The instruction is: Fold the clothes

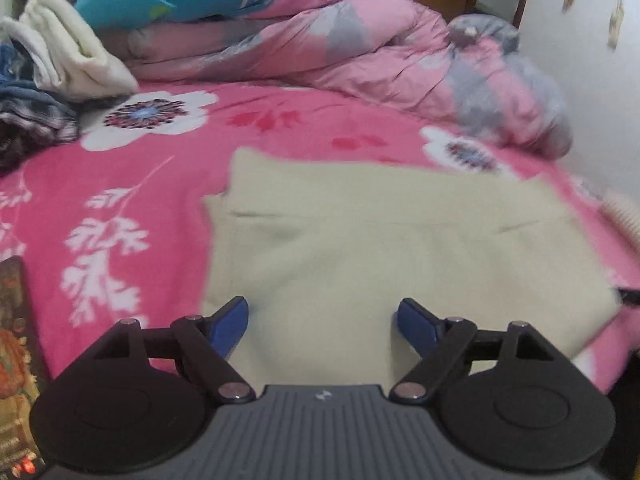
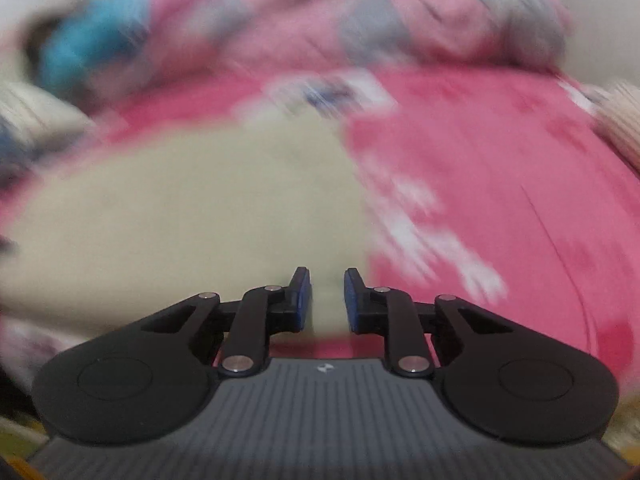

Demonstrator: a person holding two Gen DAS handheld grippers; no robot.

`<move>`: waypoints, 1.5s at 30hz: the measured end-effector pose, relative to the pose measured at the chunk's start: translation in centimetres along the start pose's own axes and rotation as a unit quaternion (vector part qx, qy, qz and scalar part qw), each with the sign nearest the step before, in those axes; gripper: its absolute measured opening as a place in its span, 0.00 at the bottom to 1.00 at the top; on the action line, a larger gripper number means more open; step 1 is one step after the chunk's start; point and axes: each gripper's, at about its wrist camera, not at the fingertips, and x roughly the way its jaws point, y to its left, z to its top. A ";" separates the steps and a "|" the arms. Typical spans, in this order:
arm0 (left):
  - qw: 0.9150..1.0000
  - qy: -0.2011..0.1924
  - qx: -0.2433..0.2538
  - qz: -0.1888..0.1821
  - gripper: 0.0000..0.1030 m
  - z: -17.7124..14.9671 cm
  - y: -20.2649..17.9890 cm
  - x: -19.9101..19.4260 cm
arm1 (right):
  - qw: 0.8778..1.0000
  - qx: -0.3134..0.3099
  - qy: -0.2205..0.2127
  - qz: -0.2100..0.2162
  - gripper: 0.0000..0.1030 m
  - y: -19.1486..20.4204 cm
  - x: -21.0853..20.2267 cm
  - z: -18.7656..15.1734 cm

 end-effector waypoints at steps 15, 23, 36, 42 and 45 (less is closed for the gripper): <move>0.998 -0.026 0.048 0.034 0.77 -2.8 -1.4 -2.8 | 0.999 0.003 -0.034 0.043 0.11 5.5 -1.9 -1.2; 0.998 -0.035 0.040 0.036 0.77 -3.3 -1.3 -2.8 | 0.999 -0.037 -0.028 -0.008 0.09 7.7 -2.4 -1.2; 0.998 -0.041 0.021 0.033 0.77 -3.7 -1.1 -2.9 | 0.994 -0.095 -0.017 0.041 0.10 15.4 -1.6 -1.6; 0.998 -0.046 0.019 0.029 0.77 -3.8 -0.9 -2.9 | 0.991 -0.101 -0.018 0.082 0.11 17.1 -1.5 -1.5; 0.998 -0.048 0.017 0.026 0.78 -3.9 -0.8 -2.9 | 0.986 -0.125 -0.018 0.110 0.12 18.8 -1.5 -1.7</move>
